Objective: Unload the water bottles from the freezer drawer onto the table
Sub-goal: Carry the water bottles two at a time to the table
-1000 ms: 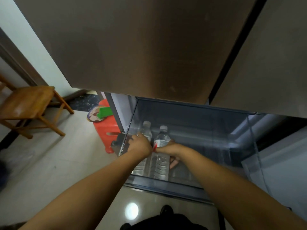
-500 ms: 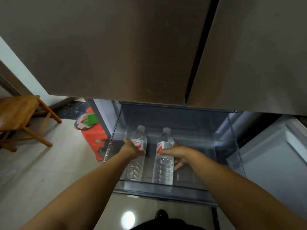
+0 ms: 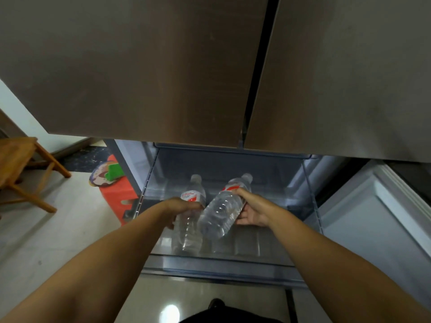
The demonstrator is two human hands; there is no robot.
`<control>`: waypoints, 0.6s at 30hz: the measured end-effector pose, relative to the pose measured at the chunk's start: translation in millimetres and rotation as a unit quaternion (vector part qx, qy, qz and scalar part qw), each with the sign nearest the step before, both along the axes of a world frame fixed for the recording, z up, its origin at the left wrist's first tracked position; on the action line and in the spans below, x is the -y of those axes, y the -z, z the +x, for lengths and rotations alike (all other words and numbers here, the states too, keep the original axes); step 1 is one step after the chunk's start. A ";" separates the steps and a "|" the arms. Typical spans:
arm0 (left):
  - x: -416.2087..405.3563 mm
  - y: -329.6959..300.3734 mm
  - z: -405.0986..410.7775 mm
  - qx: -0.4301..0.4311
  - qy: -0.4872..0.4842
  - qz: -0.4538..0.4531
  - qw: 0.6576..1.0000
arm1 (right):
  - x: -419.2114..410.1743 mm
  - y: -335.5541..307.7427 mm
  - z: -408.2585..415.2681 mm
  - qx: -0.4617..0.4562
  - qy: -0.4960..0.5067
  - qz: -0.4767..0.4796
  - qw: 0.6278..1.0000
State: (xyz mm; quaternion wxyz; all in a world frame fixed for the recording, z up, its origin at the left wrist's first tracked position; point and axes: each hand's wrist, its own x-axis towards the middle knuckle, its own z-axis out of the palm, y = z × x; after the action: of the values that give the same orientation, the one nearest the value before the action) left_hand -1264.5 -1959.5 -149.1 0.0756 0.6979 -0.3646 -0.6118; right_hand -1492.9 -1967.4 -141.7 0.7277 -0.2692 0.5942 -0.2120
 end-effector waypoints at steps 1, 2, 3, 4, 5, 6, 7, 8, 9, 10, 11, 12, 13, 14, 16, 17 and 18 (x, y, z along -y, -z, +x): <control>2.4 -0.6 -3.2 -0.019 -0.010 0.000 1.000 | 0.1 -4.1 -1.9 0.013 0.011 -0.003 1.000; 4.0 -2.8 -7.0 -0.047 -0.016 0.007 0.999 | -0.4 -8.0 -4.3 0.024 0.023 -0.006 0.999; 6.1 -5.5 -10.8 -0.085 -0.027 0.019 0.996 | -1.0 -11.3 -6.9 0.036 0.036 -0.007 0.999; 7.2 -9.7 -13.3 -0.126 -0.032 0.029 0.991 | -2.2 -13.3 -10.0 0.045 0.054 -0.009 0.998; 8.2 -13.3 -14.6 -0.158 -0.038 0.035 0.986 | -3.4 -15.4 -13.2 0.053 0.070 -0.009 0.996; 9.7 -16.0 -14.9 -0.183 -0.046 0.039 0.981 | -5.0 -17.8 -16.5 0.062 0.086 -0.010 0.994; 11.6 -17.0 -13.7 -0.200 -0.055 0.037 0.978 | -7.3 -20.7 -19.0 0.071 0.097 -0.013 0.993; 12.7 -20.4 -12.9 -0.218 -0.063 0.039 0.973 | -9.7 -22.6 -21.2 0.080 0.104 -0.019 0.991; 13.1 -24.4 -13.9 -0.235 -0.062 0.033 0.969 | -13.3 -25.2 -22.9 0.091 0.112 -0.028 0.989; 11.9 -30.2 -15.2 -0.253 -0.061 0.034 0.965 | -17.9 -28.8 -23.0 0.102 0.117 -0.036 0.987; 10.1 -35.4 -17.0 -0.265 -0.062 0.036 0.961 | -23.2 -34.3 -20.9 0.112 0.124 -0.044 0.985; 6.1 -43.5 -20.5 -0.279 -0.064 0.042 0.957 | -28.9 -38.0 -18.4 0.118 0.134 -0.051 0.983; 3.9 -48.3 -23.9 -0.291 -0.070 0.040 0.953 | -33.2 -41.6 -15.4 0.121 0.142 -0.056 0.981; 1.0 -53.6 -26.6 -0.311 -0.075 0.039 0.947 | -38.4 -45.7 -11.3 0.120 0.151 -0.059 0.979; -5.0 -60.8 -30.0 -0.348 -0.075 0.032 0.934 | -46.1 -52.3 -2.5 0.116 0.182 -0.069 0.974; -8.5 -61.6 -28.2 -0.364 -0.077 0.029 0.928 | -51.0 -55.3 1.8 0.116 0.197 -0.074 0.971; -11.3 -65.2 -28.1 -0.389 -0.081 0.034 0.917 | -53.1 -58.7 3.4 0.115 0.212 -0.080 0.967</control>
State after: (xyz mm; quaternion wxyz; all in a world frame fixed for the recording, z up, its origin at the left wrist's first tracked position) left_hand -1292.6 -1948.3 -83.9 0.2369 0.4338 -0.2274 -0.8390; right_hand -1489.5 -1914.3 -83.0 0.7058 -0.1684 0.5314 -0.4372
